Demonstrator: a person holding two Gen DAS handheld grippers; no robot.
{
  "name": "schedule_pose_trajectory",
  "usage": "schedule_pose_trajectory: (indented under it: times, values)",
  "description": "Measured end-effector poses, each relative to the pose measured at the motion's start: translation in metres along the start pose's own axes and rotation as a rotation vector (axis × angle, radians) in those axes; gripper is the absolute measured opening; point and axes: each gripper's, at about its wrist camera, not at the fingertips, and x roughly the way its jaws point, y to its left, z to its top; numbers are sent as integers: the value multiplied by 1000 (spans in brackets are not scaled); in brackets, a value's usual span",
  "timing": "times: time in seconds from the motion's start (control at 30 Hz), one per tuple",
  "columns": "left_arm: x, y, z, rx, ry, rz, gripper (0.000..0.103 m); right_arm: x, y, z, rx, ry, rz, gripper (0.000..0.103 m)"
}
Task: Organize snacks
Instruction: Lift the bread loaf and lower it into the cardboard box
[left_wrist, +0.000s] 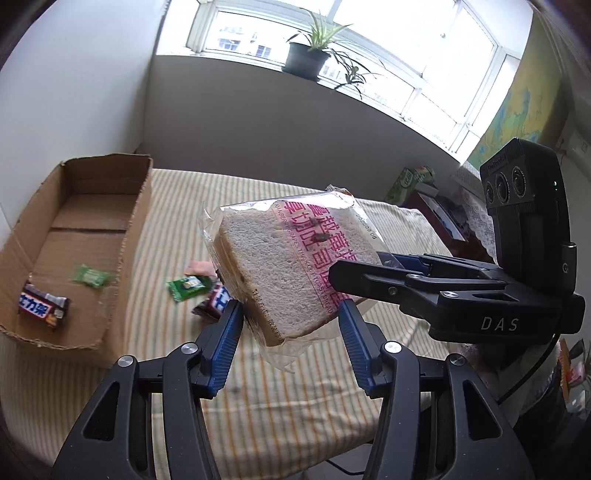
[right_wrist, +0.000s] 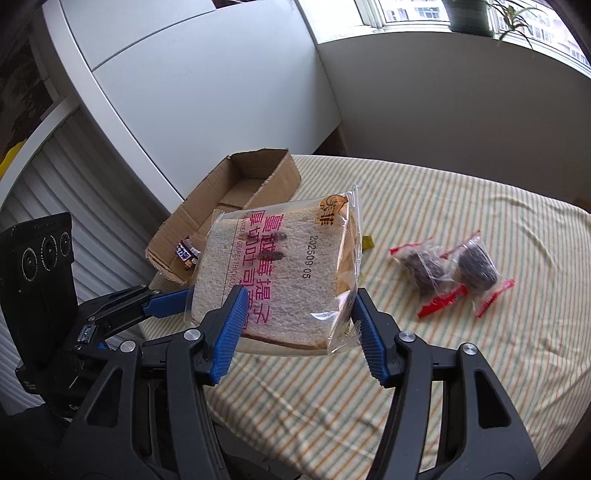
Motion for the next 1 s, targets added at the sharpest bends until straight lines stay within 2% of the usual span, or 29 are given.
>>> schedule_pose_trajectory:
  times: [0.57,1.0]
  values:
    - [-42,89,13,-103,-94,130,53,76,77,59,-139,44,69,60]
    - [-26,144,32,-142,-74,226,52,137,101,88,-211,98,57,60]
